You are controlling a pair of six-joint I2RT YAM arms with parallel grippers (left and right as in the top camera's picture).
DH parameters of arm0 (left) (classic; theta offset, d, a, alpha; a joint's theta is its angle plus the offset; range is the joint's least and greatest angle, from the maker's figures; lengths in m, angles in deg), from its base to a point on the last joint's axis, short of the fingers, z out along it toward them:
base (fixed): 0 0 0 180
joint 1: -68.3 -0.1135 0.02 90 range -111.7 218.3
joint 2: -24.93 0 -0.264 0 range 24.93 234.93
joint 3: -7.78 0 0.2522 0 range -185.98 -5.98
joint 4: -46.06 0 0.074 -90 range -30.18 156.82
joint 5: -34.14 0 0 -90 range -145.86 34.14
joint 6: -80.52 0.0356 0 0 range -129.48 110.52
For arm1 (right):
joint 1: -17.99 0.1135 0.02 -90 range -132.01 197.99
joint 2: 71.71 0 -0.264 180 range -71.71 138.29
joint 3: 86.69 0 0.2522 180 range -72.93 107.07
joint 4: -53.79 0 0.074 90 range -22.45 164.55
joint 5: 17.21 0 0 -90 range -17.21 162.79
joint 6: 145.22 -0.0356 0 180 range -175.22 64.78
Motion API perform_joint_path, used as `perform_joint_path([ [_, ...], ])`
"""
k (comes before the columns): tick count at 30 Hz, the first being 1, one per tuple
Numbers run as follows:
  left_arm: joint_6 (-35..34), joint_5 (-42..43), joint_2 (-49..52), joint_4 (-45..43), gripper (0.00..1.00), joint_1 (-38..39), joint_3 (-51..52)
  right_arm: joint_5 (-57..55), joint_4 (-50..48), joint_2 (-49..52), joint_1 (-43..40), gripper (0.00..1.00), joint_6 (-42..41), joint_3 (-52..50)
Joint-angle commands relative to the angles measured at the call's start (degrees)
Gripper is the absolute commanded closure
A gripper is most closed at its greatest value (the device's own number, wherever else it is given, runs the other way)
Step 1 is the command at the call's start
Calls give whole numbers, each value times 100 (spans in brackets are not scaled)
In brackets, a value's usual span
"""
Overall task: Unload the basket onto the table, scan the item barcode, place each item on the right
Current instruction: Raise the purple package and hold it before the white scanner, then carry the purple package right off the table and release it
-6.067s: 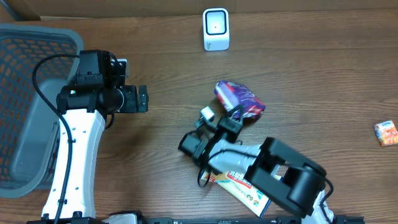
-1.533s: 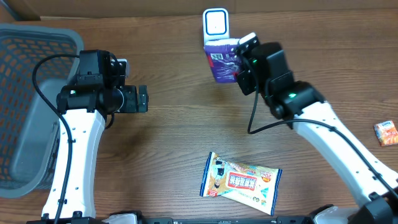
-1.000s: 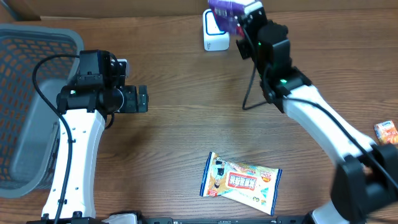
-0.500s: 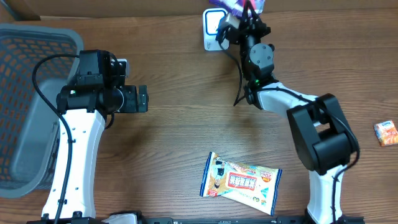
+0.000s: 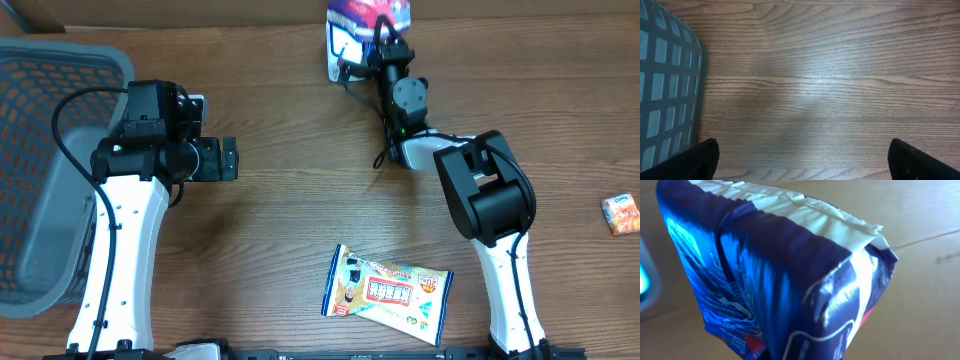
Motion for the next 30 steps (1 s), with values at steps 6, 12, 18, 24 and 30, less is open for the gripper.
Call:
perform_joint_path([
  [6,-55,-33,-42,-2,0,-22,-20,619,544,28,-116,96,-31,522],
  [12,-55,-33,-42,-2,0,-22,-20,704,879,216,-116,96,-48,682],
  [18,-55,-35,-42,-2,0,-22,-20,734,907,317,-153,96,-52,820],
  [24,-55,-33,-42,-2,0,-22,-20,868,879,317,-278,96,-50,831],
  [30,-55,-33,-42,-2,0,-22,-20,1056,811,348,-428,96,-184,841],
])
